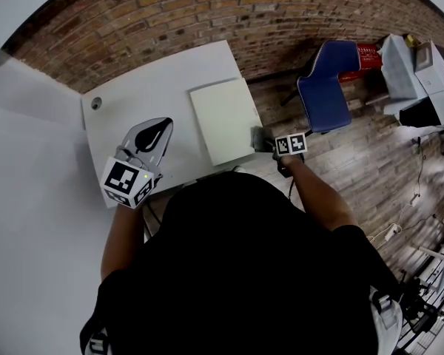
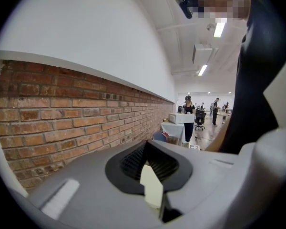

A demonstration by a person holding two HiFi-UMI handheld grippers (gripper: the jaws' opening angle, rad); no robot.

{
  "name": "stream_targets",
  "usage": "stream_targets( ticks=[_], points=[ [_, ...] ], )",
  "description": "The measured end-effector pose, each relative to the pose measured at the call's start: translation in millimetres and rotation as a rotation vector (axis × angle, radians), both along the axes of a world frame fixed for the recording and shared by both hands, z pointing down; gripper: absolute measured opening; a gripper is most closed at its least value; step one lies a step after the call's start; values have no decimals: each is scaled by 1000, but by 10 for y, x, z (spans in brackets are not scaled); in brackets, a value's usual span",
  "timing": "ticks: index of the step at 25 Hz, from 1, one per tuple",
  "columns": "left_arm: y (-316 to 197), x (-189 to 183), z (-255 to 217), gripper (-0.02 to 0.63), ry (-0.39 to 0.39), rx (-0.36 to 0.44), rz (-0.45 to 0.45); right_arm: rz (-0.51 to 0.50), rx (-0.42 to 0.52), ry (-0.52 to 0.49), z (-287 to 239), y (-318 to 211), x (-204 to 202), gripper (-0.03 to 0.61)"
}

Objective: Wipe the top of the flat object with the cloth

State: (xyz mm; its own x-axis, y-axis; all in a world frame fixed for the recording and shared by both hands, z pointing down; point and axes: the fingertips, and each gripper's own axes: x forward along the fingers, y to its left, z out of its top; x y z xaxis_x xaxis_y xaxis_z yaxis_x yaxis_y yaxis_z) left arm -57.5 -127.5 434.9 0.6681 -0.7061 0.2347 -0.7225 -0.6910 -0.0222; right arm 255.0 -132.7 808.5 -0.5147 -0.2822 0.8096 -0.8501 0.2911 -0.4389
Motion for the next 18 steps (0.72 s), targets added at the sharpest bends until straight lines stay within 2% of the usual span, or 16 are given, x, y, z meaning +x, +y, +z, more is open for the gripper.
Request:
stream_targets(
  ticks=[11,18],
  points=[
    [12,-2,-8,2,-3,-9,-1,37,-11,-20,-8,2,21,9],
    [-1,-10,-19,2,-1,-8,7,70,17,-43,-126,-51,8,9]
  ],
)
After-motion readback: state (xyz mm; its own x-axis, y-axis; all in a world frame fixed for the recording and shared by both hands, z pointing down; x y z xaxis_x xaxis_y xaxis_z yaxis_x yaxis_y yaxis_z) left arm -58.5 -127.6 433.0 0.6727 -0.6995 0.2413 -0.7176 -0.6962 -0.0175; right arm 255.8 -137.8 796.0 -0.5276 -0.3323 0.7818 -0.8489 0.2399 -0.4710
